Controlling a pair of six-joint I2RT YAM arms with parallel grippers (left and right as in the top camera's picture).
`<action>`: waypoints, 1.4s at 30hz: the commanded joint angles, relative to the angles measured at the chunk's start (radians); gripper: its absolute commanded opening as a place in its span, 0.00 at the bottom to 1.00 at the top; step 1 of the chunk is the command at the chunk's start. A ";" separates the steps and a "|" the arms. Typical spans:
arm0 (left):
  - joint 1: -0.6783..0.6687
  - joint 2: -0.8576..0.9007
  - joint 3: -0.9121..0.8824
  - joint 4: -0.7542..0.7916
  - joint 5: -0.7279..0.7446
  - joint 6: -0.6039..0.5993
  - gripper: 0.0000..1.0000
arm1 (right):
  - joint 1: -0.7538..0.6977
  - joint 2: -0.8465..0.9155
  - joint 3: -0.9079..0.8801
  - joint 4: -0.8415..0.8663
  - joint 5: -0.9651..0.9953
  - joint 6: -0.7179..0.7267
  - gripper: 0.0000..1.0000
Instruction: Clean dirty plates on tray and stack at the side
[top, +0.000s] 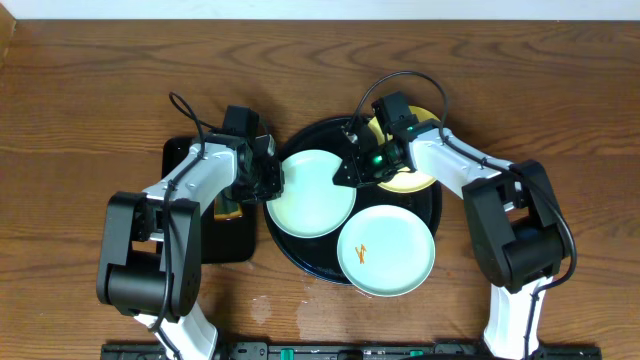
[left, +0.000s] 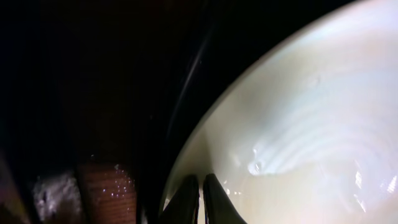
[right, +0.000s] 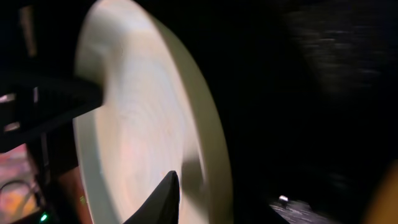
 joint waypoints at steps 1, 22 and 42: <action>-0.002 0.031 -0.006 0.000 -0.043 0.013 0.08 | 0.023 0.011 0.012 0.007 -0.093 -0.033 0.21; 0.154 -0.338 0.164 -0.299 0.069 0.013 0.34 | 0.042 -0.105 0.057 0.007 0.118 0.049 0.01; 0.381 -0.652 0.164 -0.427 -0.040 0.004 0.39 | 0.296 -0.151 0.150 0.210 0.554 -0.149 0.01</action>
